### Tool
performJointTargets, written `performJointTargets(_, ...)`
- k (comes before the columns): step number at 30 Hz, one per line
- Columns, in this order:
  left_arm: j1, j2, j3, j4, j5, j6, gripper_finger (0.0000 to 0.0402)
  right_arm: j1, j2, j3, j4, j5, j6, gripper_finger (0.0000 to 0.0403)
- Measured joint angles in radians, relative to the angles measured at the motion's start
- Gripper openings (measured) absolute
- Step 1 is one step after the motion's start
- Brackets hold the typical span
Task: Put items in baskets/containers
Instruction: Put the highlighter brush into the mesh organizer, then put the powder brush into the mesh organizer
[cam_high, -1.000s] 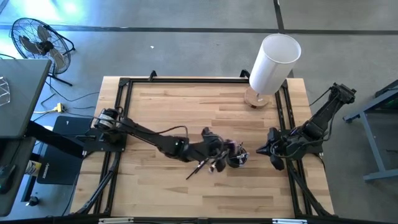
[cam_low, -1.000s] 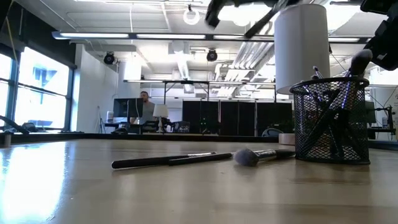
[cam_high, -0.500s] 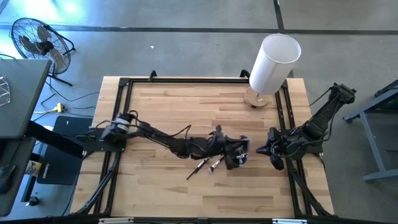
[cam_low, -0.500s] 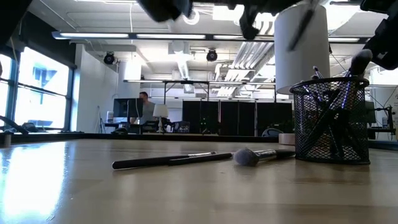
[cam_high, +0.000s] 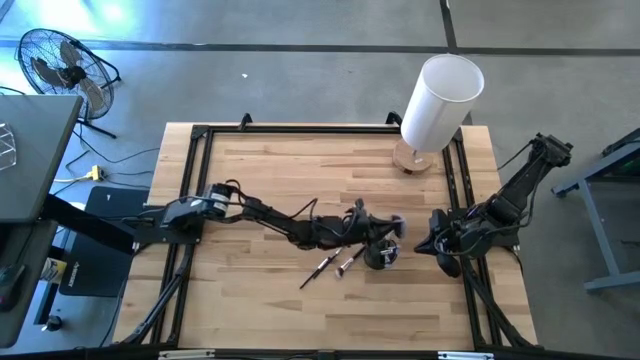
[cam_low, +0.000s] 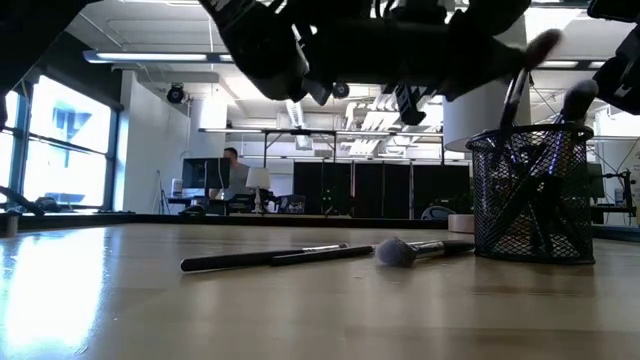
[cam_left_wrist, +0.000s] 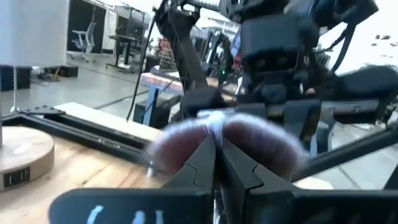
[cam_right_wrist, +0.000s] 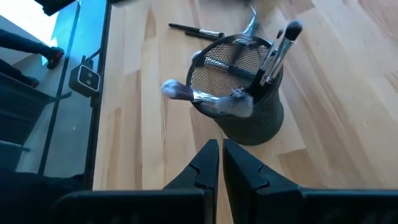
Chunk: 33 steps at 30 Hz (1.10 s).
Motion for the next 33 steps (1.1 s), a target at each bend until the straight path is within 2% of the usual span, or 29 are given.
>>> performJointTargets(6,0.000,-0.005,0.017,-0.084,0.037,-0.057,0.0040,0.000,0.000,0.000,-0.004,0.003,-0.023,0.0012)
performJointTargets(11,0.000,-0.003,0.016,-0.108,0.103,-0.032,0.0090,0.000,0.000,0.000,-0.006,0.009,-0.028,0.0012)
performJointTargets(16,0.000,-0.005,0.016,-0.111,0.127,-0.034,0.0141,0.000,0.000,0.000,-0.009,0.008,-0.027,0.0012)
performJointTargets(20,0.000,-0.084,0.018,-0.218,0.123,-0.031,0.0155,0.000,0.000,0.000,-0.009,0.024,-0.021,0.0012)
performJointTargets(22,0.000,-0.139,0.039,-0.349,0.105,-0.039,0.0153,0.000,0.000,0.000,-0.010,0.050,-0.021,0.0012)
performJointTargets(24,0.000,-0.206,0.064,-0.560,0.084,-0.043,0.0147,-0.001,0.000,0.000,-0.011,0.073,-0.021,0.0012)
performJointTargets(28,-0.001,-0.285,0.198,-1.022,0.083,-0.111,0.0124,-0.001,0.000,0.000,-0.012,0.122,-0.021,0.0012)
performJointTargets(30,-0.007,-0.311,0.285,-1.245,0.086,-0.137,0.0105,-0.001,0.000,0.000,-0.013,0.141,-0.021,0.0012)
performJointTargets(33,-0.024,-0.319,0.371,-1.469,0.076,-0.132,0.0056,-0.001,0.000,0.000,-0.012,0.152,-0.021,0.0012)
